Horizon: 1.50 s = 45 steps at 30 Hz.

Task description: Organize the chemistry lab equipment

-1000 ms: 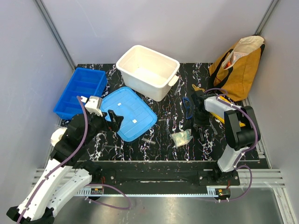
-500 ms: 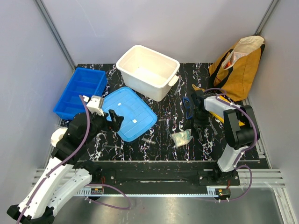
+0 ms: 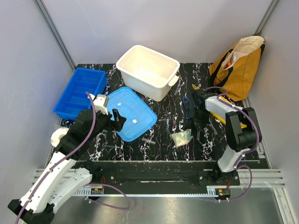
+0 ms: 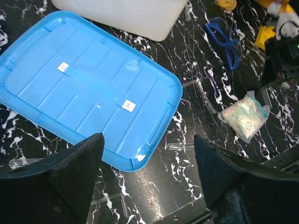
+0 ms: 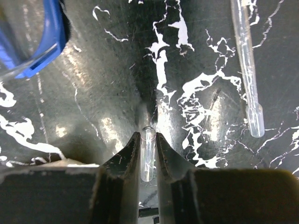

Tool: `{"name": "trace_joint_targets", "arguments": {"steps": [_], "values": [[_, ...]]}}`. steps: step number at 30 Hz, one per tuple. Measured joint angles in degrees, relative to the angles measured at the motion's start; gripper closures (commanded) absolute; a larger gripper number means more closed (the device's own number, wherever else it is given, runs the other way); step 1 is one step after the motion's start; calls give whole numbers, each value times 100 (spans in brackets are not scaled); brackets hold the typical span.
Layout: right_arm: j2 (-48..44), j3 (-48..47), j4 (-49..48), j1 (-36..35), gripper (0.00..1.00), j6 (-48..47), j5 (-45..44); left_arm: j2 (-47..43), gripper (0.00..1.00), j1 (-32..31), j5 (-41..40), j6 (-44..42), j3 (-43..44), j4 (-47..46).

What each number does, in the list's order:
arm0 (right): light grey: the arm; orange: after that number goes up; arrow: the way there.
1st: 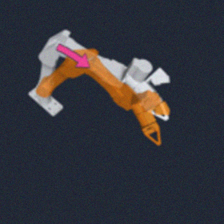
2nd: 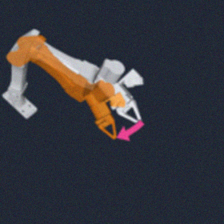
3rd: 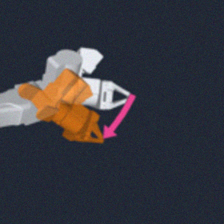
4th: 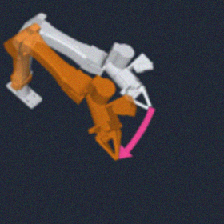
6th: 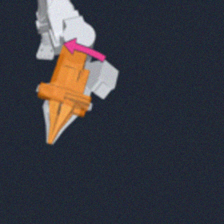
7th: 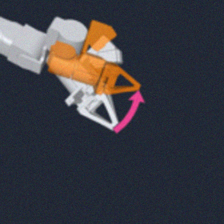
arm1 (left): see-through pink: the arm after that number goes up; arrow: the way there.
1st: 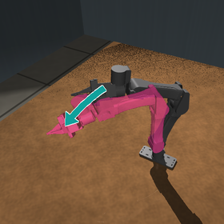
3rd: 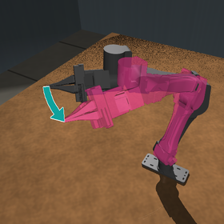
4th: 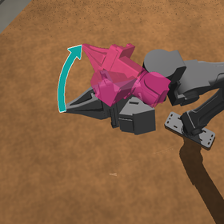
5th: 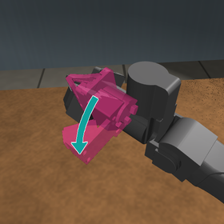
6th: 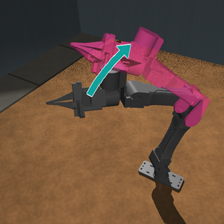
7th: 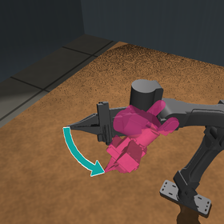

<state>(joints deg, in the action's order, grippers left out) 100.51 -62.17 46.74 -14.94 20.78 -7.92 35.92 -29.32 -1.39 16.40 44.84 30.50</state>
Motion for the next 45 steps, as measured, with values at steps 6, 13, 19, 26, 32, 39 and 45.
{"name": "trace_joint_targets", "arguments": {"steps": [6,13,19,26,32,39,45], "values": [[-855,-20,116,0,87,9,57,422,20,2,693,184,227,92],[-2107,-127,-162,0,88,227,1335,1237,22,0,2074,780,496,-409],[-2629,387,-1351,-199,87,1067,2767,2297,25,-118,3003,1451,496,-1298],[-2800,1145,-2498,-824,87,2031,3442,3375,28,-492,3421,2124,505,-2168],[-2933,1386,-3335,-966,87,2586,3740,3934,34,-837,3650,2273,767,-2439],[-3189,1425,-3744,-977,86,2813,3792,4046,37,-901,3755,2291,872,-2597],[-3263,1552,-4019,-977,84,2946,3906,4304,43,-955,3786,2317,920,-2660]]}}
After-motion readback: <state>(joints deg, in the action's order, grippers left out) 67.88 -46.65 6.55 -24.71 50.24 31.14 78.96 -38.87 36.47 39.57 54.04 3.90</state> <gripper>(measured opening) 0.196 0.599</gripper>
